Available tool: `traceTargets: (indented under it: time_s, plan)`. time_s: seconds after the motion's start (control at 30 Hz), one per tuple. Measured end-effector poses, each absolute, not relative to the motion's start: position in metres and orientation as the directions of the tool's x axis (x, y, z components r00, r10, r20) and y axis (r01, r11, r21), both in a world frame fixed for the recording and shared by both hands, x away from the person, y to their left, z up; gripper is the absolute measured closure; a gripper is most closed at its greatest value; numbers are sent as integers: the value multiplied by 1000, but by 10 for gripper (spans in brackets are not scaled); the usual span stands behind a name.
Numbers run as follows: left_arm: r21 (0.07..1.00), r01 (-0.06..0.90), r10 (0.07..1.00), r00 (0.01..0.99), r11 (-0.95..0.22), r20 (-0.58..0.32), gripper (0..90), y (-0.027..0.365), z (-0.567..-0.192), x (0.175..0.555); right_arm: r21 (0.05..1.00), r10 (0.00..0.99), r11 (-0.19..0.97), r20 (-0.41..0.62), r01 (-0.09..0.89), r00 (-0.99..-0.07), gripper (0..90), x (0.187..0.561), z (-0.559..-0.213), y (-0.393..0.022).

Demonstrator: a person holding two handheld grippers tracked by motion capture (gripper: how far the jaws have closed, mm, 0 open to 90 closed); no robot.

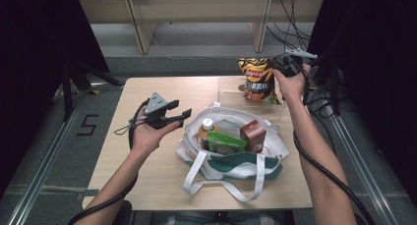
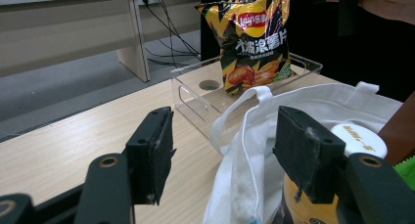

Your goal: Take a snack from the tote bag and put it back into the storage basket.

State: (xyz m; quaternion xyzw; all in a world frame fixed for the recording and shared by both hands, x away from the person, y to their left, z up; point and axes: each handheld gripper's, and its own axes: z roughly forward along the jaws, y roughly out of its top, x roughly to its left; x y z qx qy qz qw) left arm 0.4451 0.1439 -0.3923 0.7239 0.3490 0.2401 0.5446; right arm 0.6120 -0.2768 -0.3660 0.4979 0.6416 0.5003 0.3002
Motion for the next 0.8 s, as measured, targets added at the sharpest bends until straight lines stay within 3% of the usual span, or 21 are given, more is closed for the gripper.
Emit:
traceTargets:
  time_s: [0.63, 0.8]
  plan:
    - [955, 246, 766, 642, -166, -33, 392, 144, -393, 445, 925, 958, -3, 112, 381, -265, 722, 616, -369, -283]
    - [956, 244, 764, 645, -164, -34, 391, 143, -393, 445, 917, 957, 9, 107, 399, -269, 719, 614, -370, -279]
